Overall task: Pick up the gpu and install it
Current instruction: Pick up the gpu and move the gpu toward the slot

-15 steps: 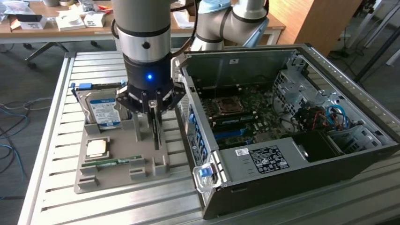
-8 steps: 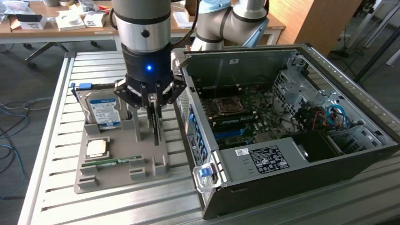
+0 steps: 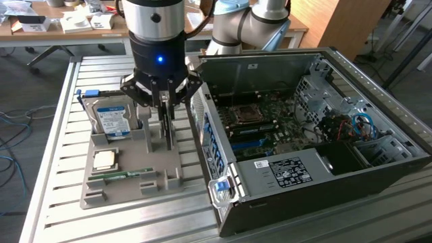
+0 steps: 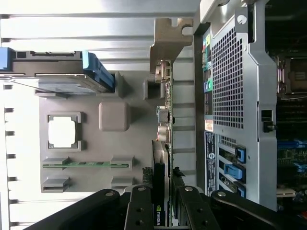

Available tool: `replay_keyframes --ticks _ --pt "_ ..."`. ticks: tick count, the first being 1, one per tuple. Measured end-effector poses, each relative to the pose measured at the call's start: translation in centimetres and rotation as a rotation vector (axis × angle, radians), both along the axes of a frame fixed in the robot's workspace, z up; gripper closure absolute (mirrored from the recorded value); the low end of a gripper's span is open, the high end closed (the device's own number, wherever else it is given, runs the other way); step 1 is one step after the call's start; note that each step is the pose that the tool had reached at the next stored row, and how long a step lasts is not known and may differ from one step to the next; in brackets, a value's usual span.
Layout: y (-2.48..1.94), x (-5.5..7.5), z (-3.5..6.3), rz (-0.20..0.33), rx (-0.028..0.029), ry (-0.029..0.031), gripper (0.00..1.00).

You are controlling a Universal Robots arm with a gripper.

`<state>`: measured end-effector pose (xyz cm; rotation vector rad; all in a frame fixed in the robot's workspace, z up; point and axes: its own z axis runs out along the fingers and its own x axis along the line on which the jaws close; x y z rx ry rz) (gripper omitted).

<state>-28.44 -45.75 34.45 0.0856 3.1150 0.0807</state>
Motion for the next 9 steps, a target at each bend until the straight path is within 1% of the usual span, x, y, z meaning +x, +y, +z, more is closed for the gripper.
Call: replay_keyframes --ticks 9 --pt "0.00 0.1 1.91 0.000 0.0040 0.0000 0.74"
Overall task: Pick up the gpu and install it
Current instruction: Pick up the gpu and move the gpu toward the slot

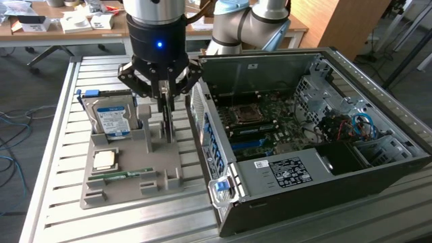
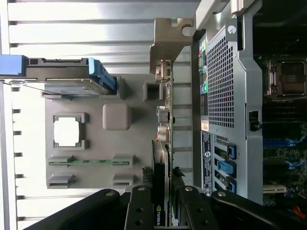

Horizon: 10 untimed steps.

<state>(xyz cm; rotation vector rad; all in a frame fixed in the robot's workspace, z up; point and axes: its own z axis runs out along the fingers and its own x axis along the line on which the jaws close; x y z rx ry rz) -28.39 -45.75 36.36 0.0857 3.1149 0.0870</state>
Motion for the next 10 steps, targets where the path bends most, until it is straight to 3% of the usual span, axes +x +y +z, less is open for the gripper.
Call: replay_keyframes --ticks 10 --pt "0.00 0.1 1.97 0.000 0.0033 0.0001 0.74"
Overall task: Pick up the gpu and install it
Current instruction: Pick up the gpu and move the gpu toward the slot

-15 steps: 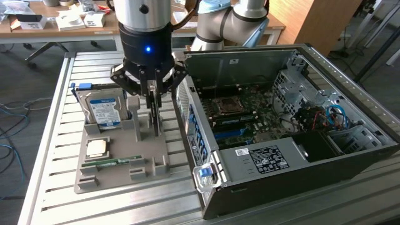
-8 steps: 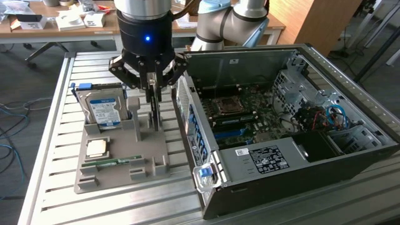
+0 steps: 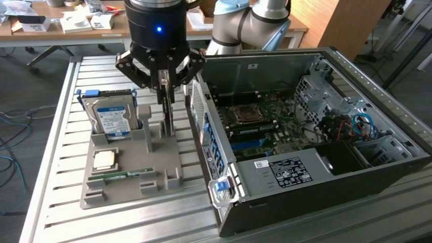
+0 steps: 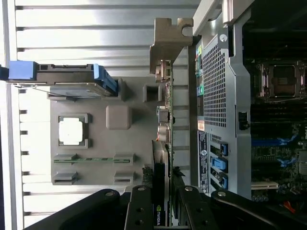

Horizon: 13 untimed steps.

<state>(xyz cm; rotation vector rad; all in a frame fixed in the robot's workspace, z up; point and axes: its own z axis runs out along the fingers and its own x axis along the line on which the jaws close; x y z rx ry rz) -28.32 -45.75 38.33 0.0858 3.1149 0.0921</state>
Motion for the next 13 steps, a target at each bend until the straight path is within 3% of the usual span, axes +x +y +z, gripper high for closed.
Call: replay_keyframes --ticks 13 --pt "0.00 0.1 2.37 0.000 0.0030 0.0000 0.74"
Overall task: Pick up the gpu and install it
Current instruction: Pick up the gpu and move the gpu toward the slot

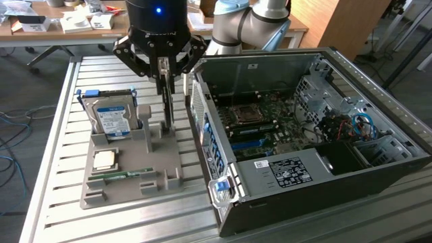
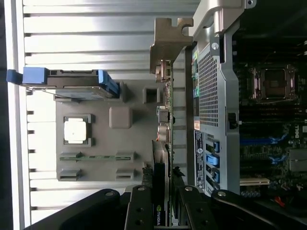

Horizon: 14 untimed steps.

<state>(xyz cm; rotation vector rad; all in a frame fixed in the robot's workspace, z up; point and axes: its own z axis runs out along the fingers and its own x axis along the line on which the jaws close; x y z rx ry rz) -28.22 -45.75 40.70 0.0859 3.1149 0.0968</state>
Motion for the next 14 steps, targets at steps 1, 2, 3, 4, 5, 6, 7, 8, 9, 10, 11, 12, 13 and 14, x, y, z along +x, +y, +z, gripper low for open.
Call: replay_keyframes --ticks 1,2,3,4,5,6,7,8,9,10,11,12,13,14 --pt "0.00 0.0 0.16 0.000 0.0002 0.0000 0.74" --pt "0.00 0.0 0.32 0.000 0.0004 0.0000 0.74" --pt "0.00 0.0 0.45 0.000 0.0006 -0.0001 0.74" --pt "0.00 0.0 0.58 0.000 0.0007 -0.0001 0.74" --pt "0.00 0.0 0.72 0.000 0.0008 0.0000 0.74" --pt "0.00 0.0 0.86 0.000 0.0009 0.0000 0.74" --pt "0.00 0.0 1.01 0.000 0.0010 0.0000 0.74" --pt "0.00 0.0 1.14 0.000 0.0012 0.0000 0.74" --pt "0.00 0.1 1.29 0.000 0.0011 0.0000 0.74" --pt "0.00 0.1 1.43 0.000 0.0013 0.0000 0.74" --pt "0.00 0.1 1.56 0.000 0.0015 -0.0001 0.74" --pt "0.00 0.1 1.69 0.000 0.0016 0.0000 0.74" --pt "0.00 0.1 1.83 0.000 0.0018 0.0000 0.74" --pt "0.00 0.1 1.97 0.000 0.0020 -0.0001 0.74"
